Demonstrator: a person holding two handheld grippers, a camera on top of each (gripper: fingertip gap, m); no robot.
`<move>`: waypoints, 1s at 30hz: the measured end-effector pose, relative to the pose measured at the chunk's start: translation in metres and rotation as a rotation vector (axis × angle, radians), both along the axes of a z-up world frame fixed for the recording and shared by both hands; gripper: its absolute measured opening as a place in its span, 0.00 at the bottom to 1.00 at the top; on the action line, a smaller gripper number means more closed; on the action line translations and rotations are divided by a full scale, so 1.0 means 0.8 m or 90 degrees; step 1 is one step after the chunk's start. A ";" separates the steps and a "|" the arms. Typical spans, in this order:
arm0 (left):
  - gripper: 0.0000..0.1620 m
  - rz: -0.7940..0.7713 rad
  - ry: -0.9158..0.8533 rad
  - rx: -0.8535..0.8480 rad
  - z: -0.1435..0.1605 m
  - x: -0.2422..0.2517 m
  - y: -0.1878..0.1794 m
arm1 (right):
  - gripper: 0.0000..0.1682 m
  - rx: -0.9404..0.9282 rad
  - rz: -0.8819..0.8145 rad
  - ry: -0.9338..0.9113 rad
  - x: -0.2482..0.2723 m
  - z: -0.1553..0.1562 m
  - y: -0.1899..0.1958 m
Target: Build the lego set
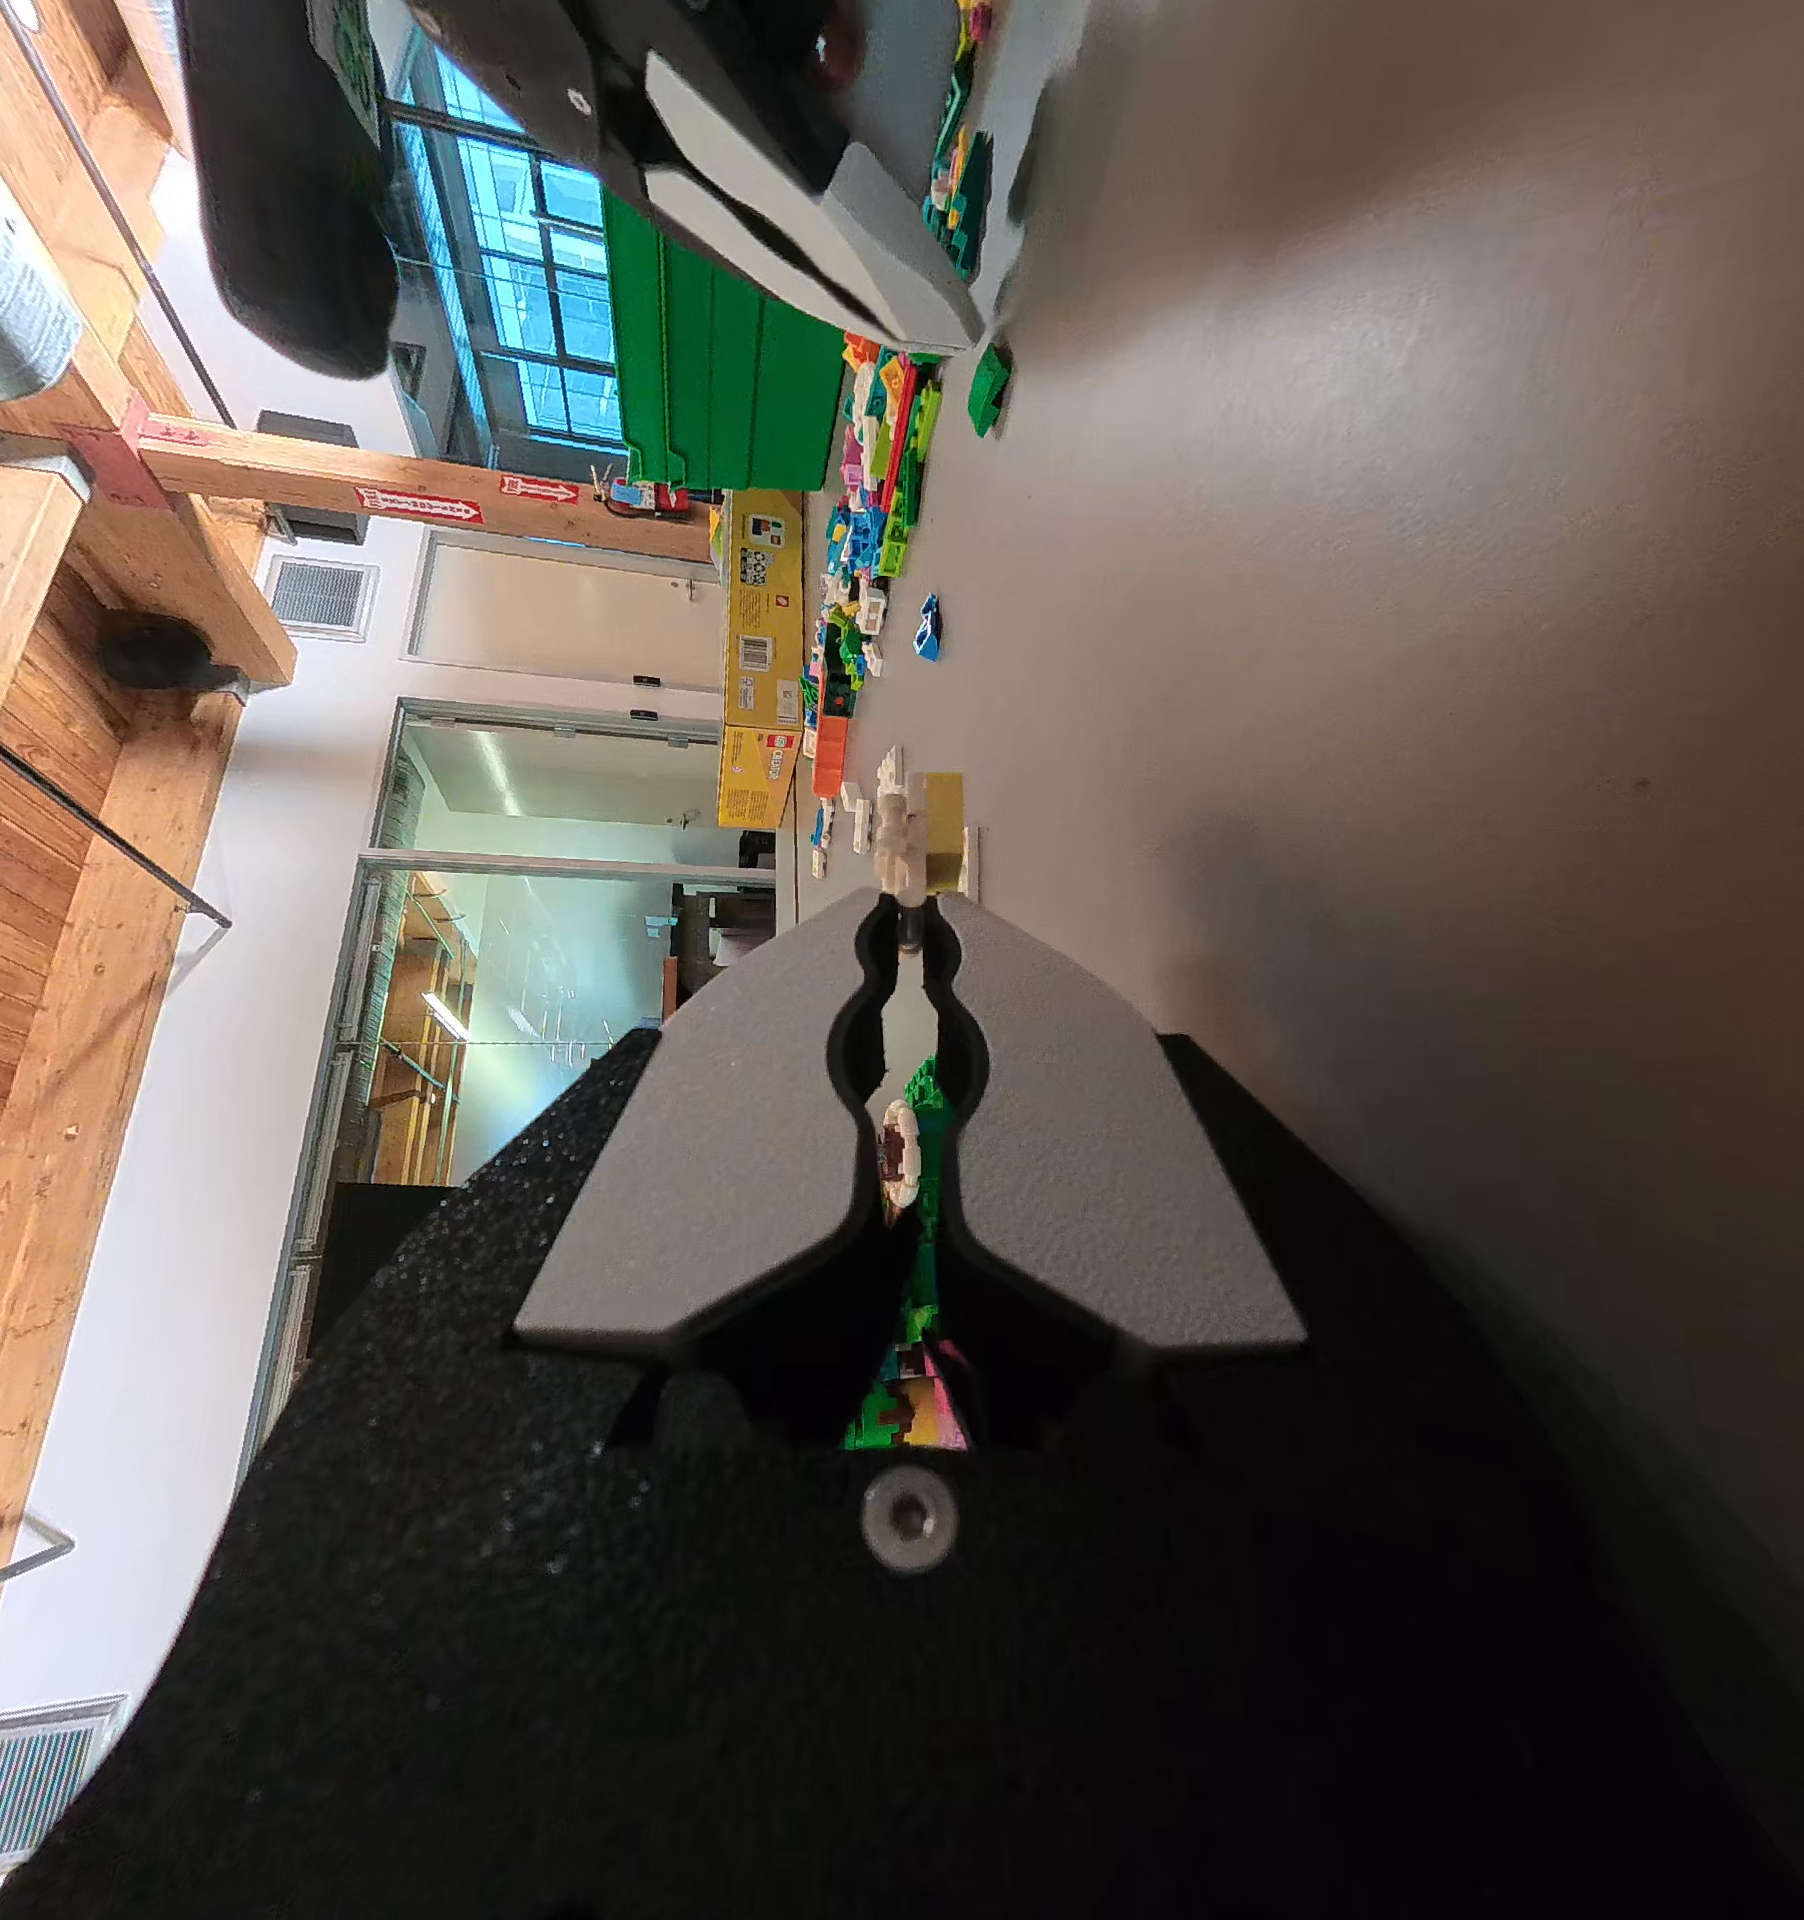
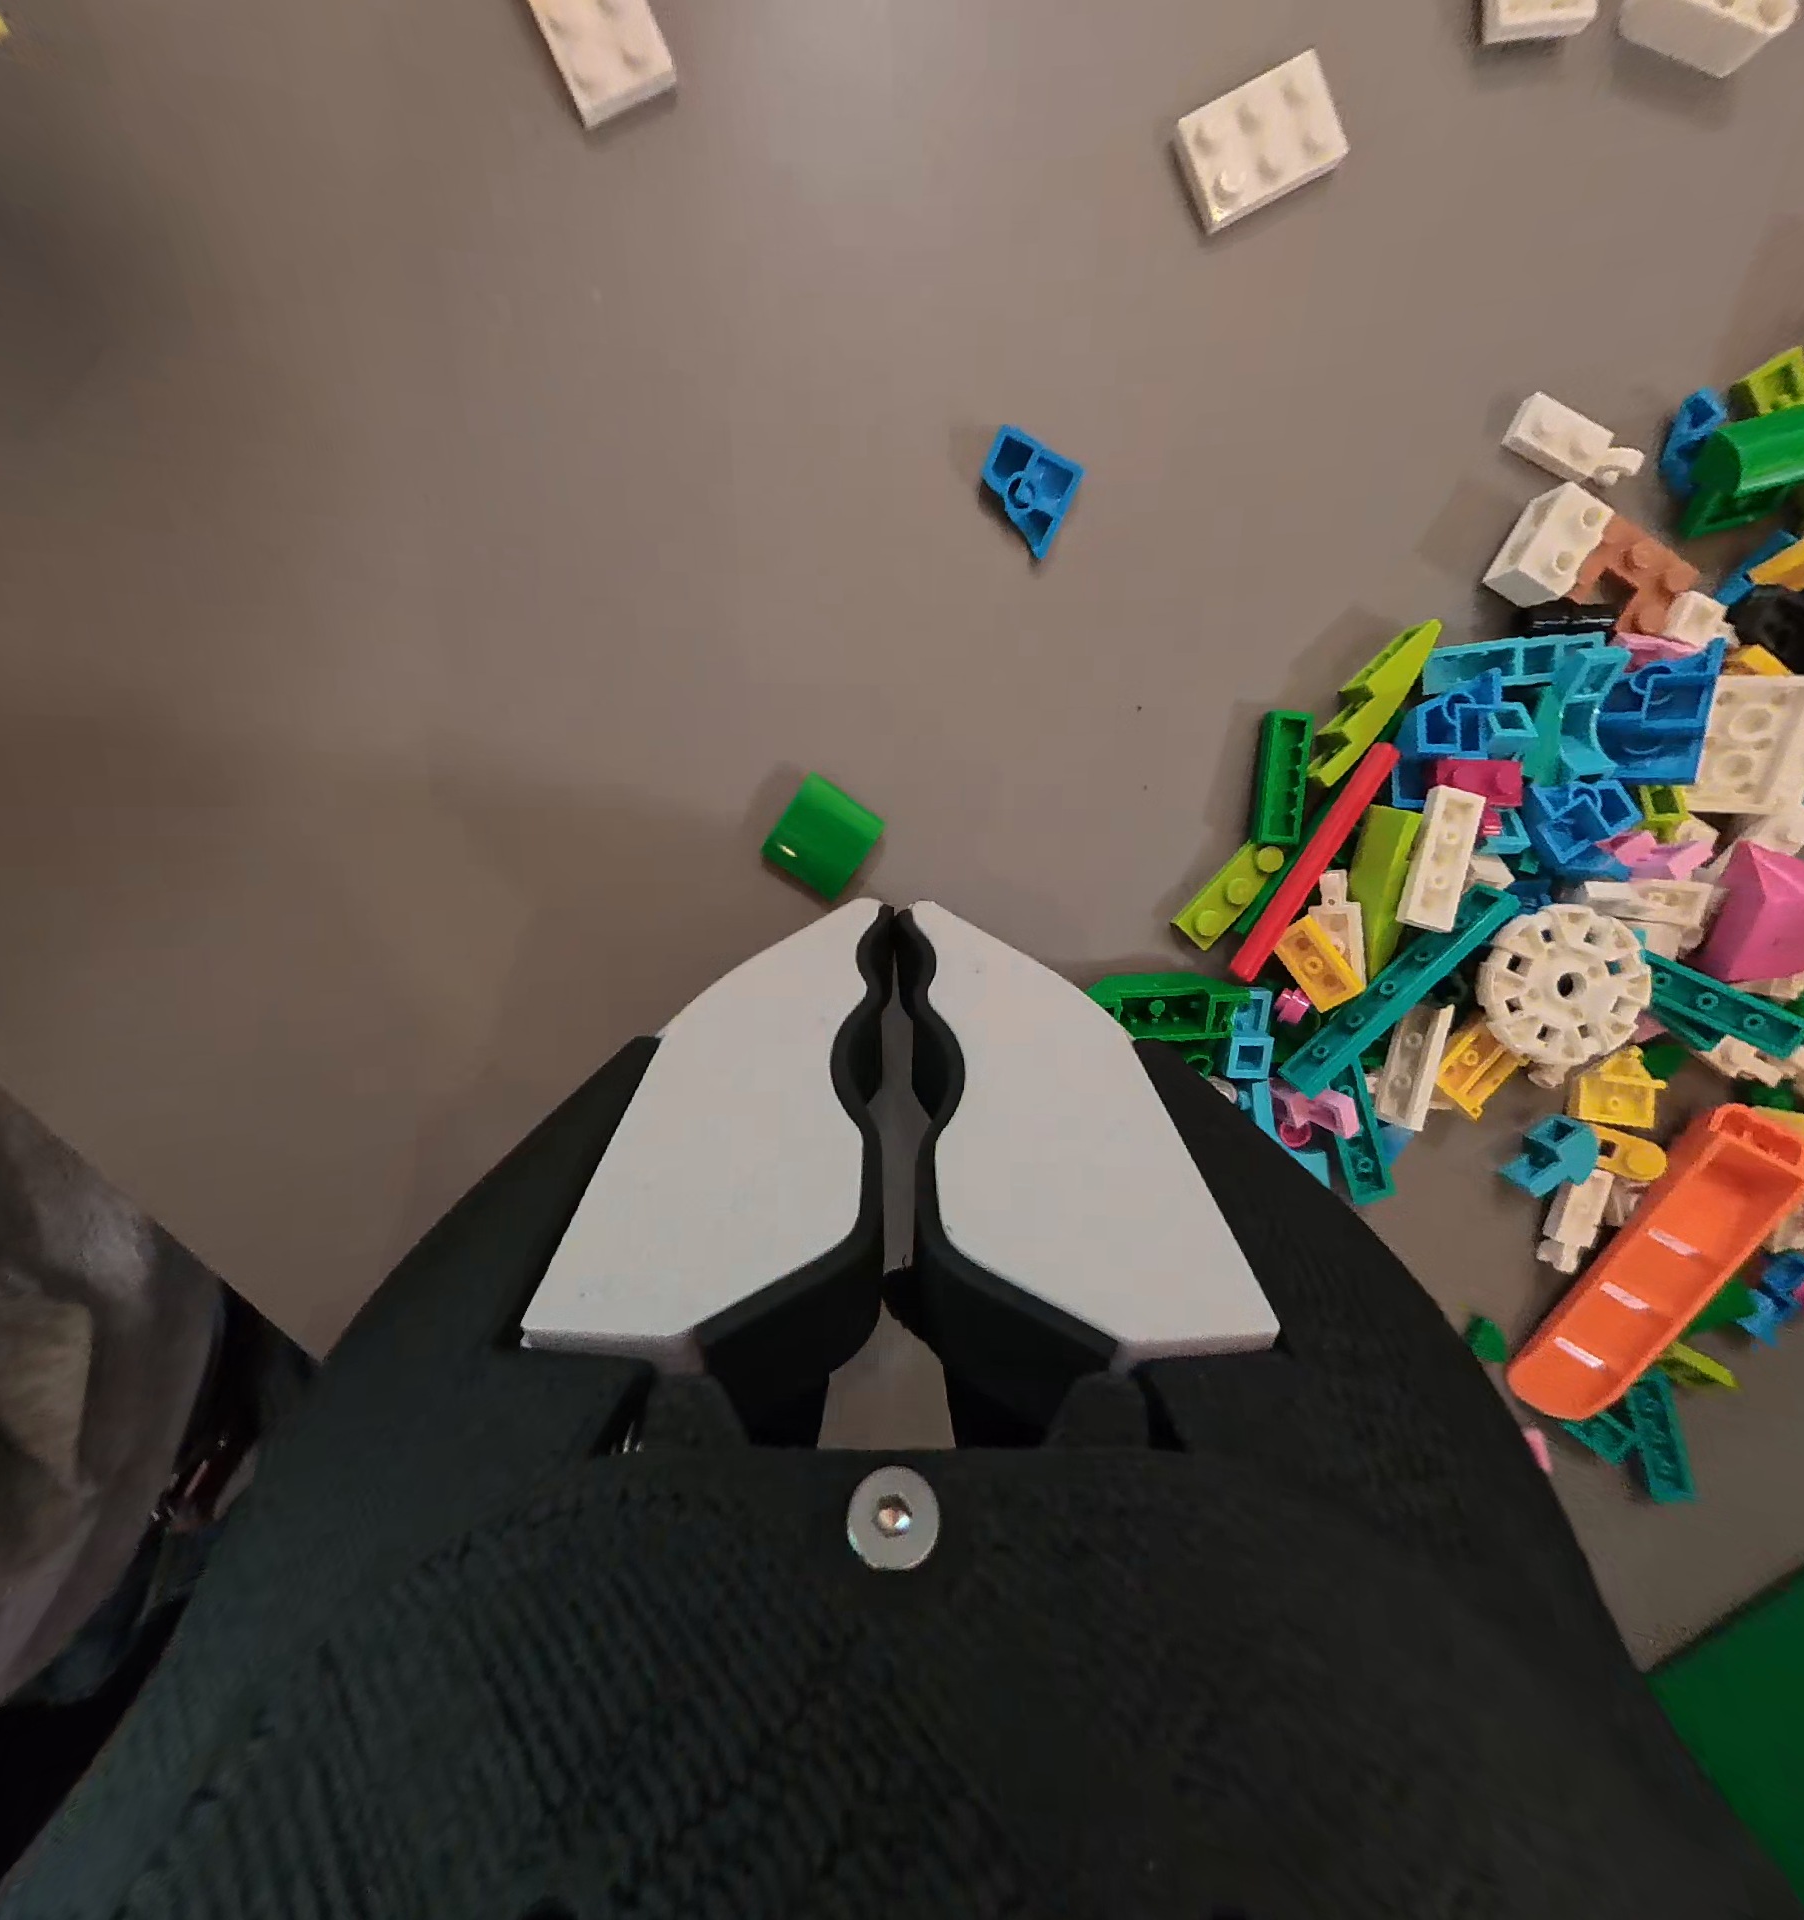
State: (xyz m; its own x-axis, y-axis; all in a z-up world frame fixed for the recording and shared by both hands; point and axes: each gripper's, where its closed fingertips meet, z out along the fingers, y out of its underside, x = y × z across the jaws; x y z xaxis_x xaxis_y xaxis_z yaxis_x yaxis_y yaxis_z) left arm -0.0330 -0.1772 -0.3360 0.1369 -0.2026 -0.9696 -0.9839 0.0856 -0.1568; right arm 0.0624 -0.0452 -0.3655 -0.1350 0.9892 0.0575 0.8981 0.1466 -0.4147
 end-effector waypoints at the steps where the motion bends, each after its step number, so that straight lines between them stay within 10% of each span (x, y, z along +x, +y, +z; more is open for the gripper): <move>1: 0.02 0.000 0.000 0.000 0.000 0.000 0.000 | 0.00 -0.006 -0.009 0.009 -0.001 0.001 0.000; 16: 0.02 0.000 0.003 -0.004 0.000 -0.003 -0.001 | 0.04 -0.075 0.069 0.073 -0.016 0.006 -0.039; 23: 0.02 -0.009 -0.005 -0.007 0.001 -0.002 -0.002 | 0.22 0.111 0.531 0.171 -0.023 0.037 -0.043; 30: 0.03 -0.010 0.007 -0.018 -0.003 -0.003 -0.003 | 0.19 0.178 0.838 -0.086 -0.017 0.014 -0.032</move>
State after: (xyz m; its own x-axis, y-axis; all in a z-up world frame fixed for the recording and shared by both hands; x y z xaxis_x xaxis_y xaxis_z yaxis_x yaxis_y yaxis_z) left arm -0.0357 -0.1792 -0.3383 0.1232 -0.2319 -0.9649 -0.9840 0.0975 -0.1491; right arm 0.0487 -0.0712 -0.3545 -0.9862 0.0807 0.1444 0.0588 0.9869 -0.1502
